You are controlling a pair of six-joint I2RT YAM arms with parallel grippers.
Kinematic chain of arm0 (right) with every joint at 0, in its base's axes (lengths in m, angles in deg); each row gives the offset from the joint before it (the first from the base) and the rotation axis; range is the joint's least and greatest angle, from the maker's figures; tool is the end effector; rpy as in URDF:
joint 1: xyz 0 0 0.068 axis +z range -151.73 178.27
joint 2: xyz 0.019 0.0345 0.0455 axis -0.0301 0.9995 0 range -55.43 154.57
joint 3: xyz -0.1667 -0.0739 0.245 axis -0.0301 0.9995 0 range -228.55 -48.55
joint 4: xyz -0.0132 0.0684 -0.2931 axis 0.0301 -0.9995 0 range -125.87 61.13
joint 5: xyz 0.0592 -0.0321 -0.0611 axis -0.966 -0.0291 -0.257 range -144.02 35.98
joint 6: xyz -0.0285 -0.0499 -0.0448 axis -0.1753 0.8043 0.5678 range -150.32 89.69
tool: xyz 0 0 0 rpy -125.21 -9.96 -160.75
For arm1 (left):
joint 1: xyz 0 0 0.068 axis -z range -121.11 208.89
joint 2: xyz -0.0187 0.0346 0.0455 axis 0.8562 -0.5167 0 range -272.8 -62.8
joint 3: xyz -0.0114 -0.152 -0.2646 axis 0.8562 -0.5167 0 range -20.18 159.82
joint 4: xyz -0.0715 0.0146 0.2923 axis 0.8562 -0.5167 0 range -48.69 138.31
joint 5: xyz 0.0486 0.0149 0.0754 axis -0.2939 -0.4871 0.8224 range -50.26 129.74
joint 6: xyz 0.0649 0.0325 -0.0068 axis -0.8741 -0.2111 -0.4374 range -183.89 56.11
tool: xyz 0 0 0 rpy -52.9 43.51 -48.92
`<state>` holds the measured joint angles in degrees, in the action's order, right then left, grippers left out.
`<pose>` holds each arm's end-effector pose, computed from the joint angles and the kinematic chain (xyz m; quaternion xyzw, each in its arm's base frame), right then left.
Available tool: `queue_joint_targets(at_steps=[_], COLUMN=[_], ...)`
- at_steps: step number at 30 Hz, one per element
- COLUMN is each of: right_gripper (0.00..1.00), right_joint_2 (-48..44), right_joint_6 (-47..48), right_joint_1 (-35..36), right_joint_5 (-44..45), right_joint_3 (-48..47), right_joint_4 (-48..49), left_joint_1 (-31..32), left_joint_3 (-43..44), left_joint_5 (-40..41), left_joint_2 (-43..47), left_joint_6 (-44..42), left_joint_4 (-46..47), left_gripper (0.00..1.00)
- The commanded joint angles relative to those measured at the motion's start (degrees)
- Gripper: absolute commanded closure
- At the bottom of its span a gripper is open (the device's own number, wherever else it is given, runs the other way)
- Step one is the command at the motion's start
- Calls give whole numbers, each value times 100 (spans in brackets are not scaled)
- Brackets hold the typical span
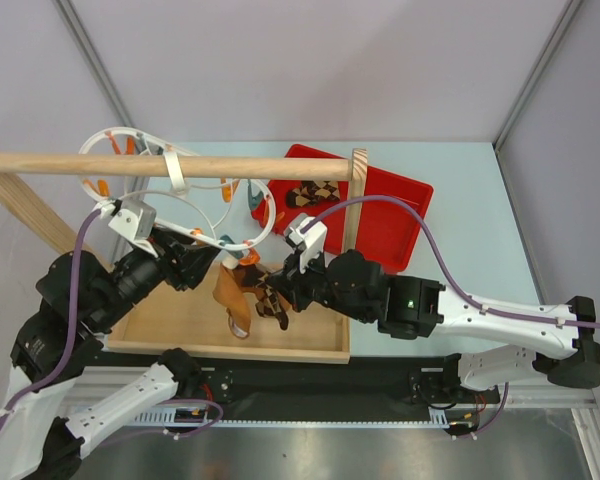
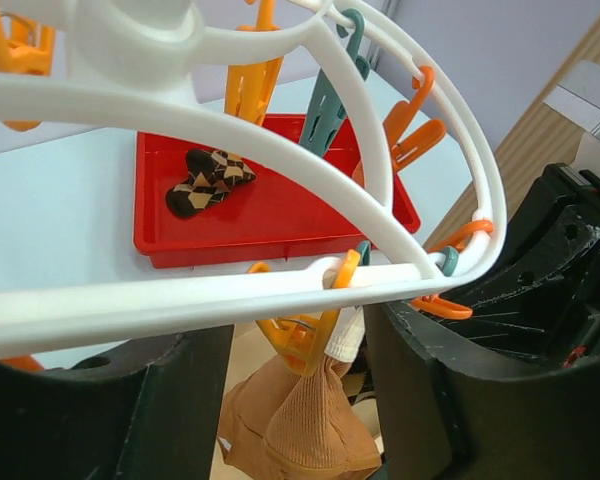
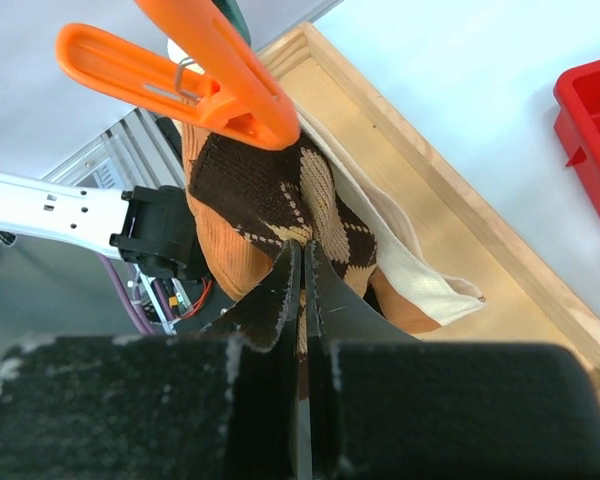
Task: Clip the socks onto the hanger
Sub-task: Open the clamp at the hanger.
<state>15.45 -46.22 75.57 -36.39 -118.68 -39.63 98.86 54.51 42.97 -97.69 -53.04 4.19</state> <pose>0.0926 0.3272 0.4246 -0.3074 0.7075 0.3727 0.5158 0.0729 -0.0567 0.5034 0.1657 0.7142 -0.2731 0.6228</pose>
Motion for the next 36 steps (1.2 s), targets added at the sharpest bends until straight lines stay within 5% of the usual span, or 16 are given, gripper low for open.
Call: queue_joint_targets(at_steps=[1, 8, 14, 22, 36], right_gripper=[100, 100, 100, 100, 100], right_joint_2=[-196, -135, -144, -144, 172], right_joint_6=[-10, -18, -27, 192, 1054], right_joint_1=[48, 136, 233, 848, 1894], right_joint_5=[101, 197, 381, 1189, 2333], right_joint_3=[-10, -10, -10, -308, -1231], right_joint_4=[224, 171, 101, -101, -128], left_joint_1=[2, -6, 2, -6, -6], left_joint_3=[168, 203, 440, 686, 950], left_joint_5=[-217, -400, -551, -472, -515], left_joint_2=[-79, -105, -281, -439, -404], left_joint_6=[-294, -102, 232, 1216, 1727], left_joint_4=[298, 457, 317, -140, -519], left_gripper=[44, 65, 99, 100, 100])
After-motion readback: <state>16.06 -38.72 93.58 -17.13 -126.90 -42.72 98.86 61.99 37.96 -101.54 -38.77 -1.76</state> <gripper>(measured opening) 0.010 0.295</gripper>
